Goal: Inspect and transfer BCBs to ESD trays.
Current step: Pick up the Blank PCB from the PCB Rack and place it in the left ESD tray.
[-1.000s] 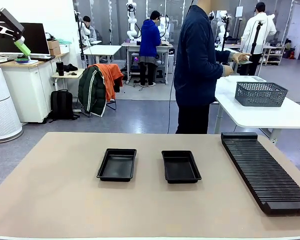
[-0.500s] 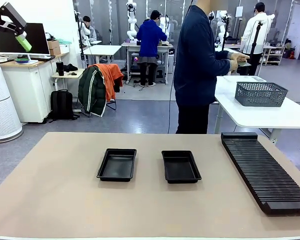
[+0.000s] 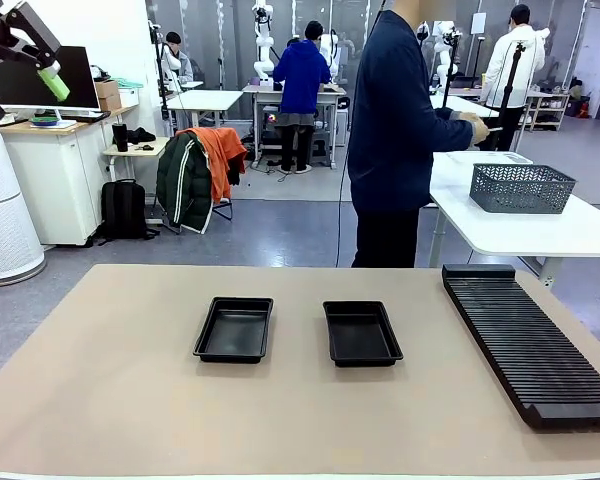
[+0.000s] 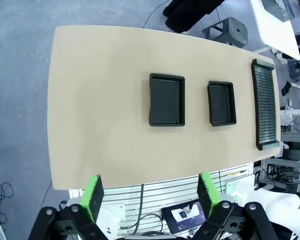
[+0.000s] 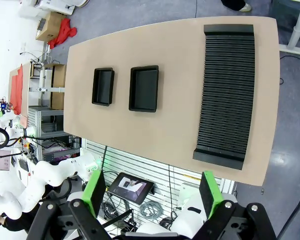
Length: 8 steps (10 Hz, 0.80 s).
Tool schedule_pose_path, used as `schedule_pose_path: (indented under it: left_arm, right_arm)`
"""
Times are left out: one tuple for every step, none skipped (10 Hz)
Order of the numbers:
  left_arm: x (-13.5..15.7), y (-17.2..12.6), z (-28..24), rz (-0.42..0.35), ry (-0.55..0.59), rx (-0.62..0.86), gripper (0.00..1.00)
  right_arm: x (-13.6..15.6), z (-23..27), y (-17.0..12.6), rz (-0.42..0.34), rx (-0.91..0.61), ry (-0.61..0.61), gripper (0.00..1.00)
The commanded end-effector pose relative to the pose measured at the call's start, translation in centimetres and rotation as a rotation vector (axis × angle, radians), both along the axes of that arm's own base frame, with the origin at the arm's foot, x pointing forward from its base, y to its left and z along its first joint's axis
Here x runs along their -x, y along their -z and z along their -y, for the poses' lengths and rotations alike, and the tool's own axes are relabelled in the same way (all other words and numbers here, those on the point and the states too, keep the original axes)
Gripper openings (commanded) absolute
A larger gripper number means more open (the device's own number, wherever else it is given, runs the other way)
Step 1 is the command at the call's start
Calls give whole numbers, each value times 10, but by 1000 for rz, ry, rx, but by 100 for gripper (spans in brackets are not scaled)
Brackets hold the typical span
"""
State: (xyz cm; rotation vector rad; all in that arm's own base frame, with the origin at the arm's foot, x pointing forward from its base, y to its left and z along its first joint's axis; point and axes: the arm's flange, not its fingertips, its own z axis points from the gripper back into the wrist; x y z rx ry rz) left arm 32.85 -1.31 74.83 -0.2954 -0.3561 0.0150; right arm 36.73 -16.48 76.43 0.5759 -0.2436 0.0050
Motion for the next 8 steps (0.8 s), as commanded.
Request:
schedule_pose_path:
  left_arm:
    - [-7,0,7,-27,53,-13,100]
    - [-9,0,9,-19,63,-15,100]
    - [-10,0,12,-7,78,-17,100]
    - [-10,-1,14,-9,90,-14,100]
    - [-10,0,14,-9,94,-3,100]
    - [-11,2,13,-10,91,1,100]
    - [-11,3,12,-14,89,3,100]
    - [-12,4,12,-14,90,-3,100]
  right_arm:
    - [3,-2,0,1,-1,-3,100]
    - [3,-2,0,1,-1,-3,100]
    - [3,-2,0,1,-1,-3,100]
    - [3,-2,0,1,-1,-3,100]
    - [3,-2,0,1,-1,-3,100]
    - [3,-2,0,1,-1,-3,100]
    - [3,-2,0,1,-1,-3,100]
    - [3,-2,0,1,-1,-3,100]
